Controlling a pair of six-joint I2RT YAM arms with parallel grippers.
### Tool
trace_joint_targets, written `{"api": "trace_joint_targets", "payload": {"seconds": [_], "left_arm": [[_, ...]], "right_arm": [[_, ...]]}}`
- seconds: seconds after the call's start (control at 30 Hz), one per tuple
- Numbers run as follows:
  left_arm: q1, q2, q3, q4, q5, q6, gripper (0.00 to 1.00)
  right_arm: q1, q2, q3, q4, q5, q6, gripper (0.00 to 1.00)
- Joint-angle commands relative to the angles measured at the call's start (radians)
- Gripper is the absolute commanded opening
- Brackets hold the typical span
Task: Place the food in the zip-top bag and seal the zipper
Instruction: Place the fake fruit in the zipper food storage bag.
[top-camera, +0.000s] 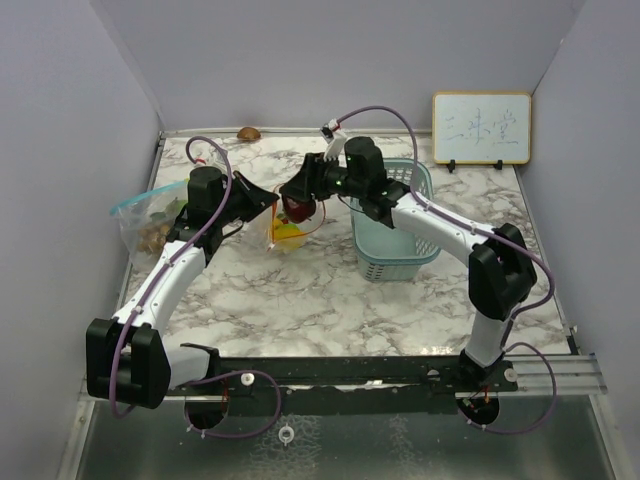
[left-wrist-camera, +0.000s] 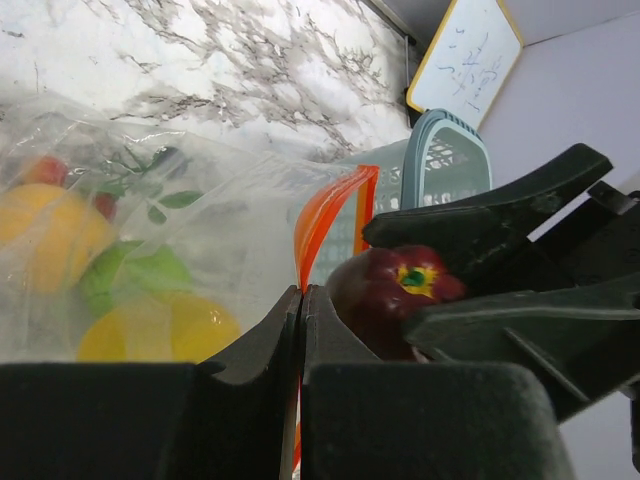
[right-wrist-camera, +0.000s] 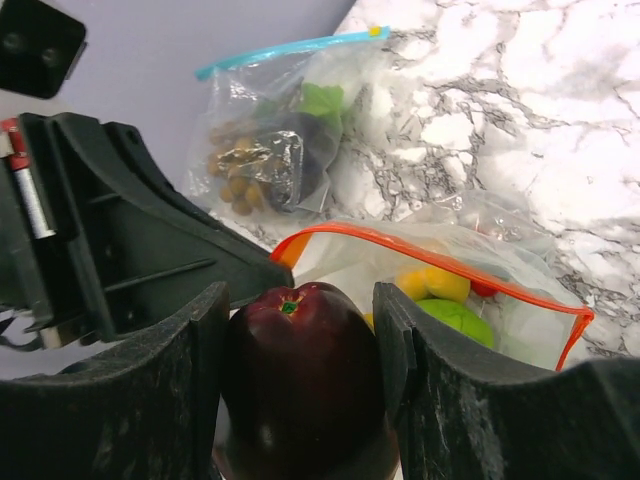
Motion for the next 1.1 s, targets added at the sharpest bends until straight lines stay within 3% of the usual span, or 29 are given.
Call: {"api": "trace_joint_targets", "payload": {"seconds": [0.0, 0.17, 0.2, 0.4, 0.63, 0.87, 1.0, 1.07], "left_arm": [[0.006, -0.037, 0.014, 0.031, 0.028, -0.013, 0.00], [0.006, -0.030, 0.016, 0.036, 0.030, -0.012, 0.00], [0.006, -0.027, 0.017, 0.039, 0.032, -0.012, 0.00], [0.006, -0.014, 0.016, 0.051, 0.038, -0.015, 0.00], [0.006, -0.014, 0.004, 0.066, 0.044, -0.020, 0.00], [0.006, -0.014, 0.009, 0.066, 0.048, -0.018, 0.00], [0.006, -0.020, 0.013, 0.054, 0.048, -0.009, 0.00], [0.006, -0.023, 0.016, 0.045, 0.045, -0.002, 0.00]], "right_arm": [[0.024, -0.011, 0.027, 0.069, 0.117, 0.003, 0.45], [0.025, -0.080, -0.038, 0.033, 0.192, -0.030, 0.98], [0.025, -0.096, -0.044, 0.024, 0.206, -0.040, 1.00], [0.022, -0.191, -0.039, -0.116, 0.349, -0.110, 0.99], [-0.034, -0.332, 0.006, -0.662, 0.652, -0.189, 1.00], [-0.060, -0.335, -0.080, -0.881, 0.656, -0.195, 0.95], [-0.081, -0.265, -0.090, -0.919, 0.609, -0.202, 0.87], [-0.097, -0.223, -0.090, -0.934, 0.572, -0.211, 0.78]]}}
